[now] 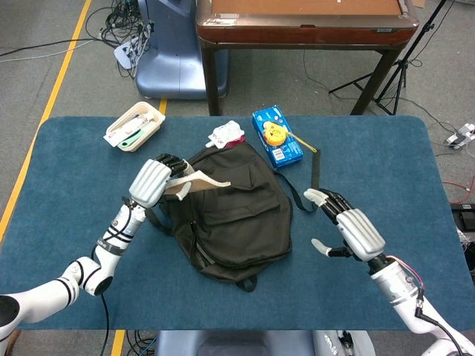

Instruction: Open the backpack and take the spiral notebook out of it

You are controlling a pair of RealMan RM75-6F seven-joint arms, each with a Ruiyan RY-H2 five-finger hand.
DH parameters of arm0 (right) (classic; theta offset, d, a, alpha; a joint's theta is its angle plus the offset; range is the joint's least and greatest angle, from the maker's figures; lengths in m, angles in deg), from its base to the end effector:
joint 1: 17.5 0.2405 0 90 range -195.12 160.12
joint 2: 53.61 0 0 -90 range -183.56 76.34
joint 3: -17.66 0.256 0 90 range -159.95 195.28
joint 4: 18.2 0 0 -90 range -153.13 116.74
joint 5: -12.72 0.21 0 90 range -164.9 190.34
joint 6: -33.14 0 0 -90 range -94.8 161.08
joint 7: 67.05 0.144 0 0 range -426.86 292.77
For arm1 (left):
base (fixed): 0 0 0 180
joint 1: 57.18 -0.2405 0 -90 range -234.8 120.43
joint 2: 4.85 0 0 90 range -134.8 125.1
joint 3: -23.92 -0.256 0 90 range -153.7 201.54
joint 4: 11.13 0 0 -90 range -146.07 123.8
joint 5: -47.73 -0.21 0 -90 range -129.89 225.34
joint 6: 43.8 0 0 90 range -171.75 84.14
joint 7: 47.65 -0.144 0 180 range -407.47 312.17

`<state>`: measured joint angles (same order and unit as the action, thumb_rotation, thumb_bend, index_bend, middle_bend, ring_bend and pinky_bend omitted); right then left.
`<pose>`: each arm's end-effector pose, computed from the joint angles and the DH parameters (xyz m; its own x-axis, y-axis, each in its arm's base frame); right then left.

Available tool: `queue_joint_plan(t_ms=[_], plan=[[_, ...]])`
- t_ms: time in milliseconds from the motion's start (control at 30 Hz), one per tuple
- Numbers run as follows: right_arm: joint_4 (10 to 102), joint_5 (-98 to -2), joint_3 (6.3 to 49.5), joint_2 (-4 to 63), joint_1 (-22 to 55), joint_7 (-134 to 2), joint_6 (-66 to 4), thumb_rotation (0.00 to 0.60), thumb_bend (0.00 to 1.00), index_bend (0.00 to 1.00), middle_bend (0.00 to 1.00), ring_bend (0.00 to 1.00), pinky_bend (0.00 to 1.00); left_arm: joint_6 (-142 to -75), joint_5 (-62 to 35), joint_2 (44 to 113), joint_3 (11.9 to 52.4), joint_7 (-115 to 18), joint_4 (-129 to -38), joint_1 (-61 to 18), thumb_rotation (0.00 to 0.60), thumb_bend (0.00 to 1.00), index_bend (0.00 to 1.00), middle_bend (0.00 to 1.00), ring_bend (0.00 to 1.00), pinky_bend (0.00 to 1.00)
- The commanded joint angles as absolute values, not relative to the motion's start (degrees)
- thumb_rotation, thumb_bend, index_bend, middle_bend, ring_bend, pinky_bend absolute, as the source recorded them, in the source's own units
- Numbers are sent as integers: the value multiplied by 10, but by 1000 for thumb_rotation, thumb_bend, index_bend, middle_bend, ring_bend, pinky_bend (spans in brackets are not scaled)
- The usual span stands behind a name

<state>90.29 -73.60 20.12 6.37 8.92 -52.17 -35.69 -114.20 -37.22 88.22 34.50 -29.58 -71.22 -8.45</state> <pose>-0.1859 -0.2539 0.1188 0.0557 -0.3058 0.9505 -0.9453 -0.3227 -0.0484 -0.1237 0.4030 0.0302 0.1512 -0.0025 0.9885 0.8056 -0.5792 -0.1247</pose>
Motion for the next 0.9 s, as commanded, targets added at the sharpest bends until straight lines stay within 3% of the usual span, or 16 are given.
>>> queue_joint_plan(t_ms=[33, 167, 267, 367, 467, 600, 733, 900], plan=[[902, -725, 202, 56, 82, -495, -355, 600, 319, 0, 74, 0, 80, -1064, -379, 854, 292, -318, -794, -89, 600, 369, 275, 246, 220, 273], [892, -720, 207, 52, 76, -488, -357, 600, 319, 0, 74, 0, 80, -1032, -360, 817, 286, -366, -878, -93, 594, 309, 146, 145, 157, 246], [887, -716, 210, 49, 70, -491, -362, 600, 318, 0, 74, 0, 80, -1039, -349, 796, 291, -391, -925, -104, 549, 275, 102, 126, 145, 242], [880, -708, 213, 45, 62, -504, -370, 600, 318, 0, 75, 0, 80, -1060, -341, 778, 294, -411, -955, -122, 538, 270, 99, 126, 144, 241], [872, -699, 214, 41, 52, -534, -382, 600, 319, 0, 80, 0, 80, -1086, -330, 758, 296, -437, -970, -145, 598, 270, 100, 126, 145, 240], [863, -684, 214, 36, 39, -589, -394, 600, 318, 5, 134, 0, 80, -1114, -299, 731, 294, -463, -983, -183, 600, 269, 105, 126, 145, 237], [849, -675, 213, 38, 23, -641, -413, 600, 319, 128, 227, 51, 102, -1143, -267, 700, 287, -480, -993, -229, 600, 269, 113, 126, 147, 236], [830, -673, 212, 51, 0, -668, -442, 600, 319, 208, 285, 121, 166, -1183, -252, 672, 272, -504, -1003, -280, 600, 270, 144, 126, 147, 228]])
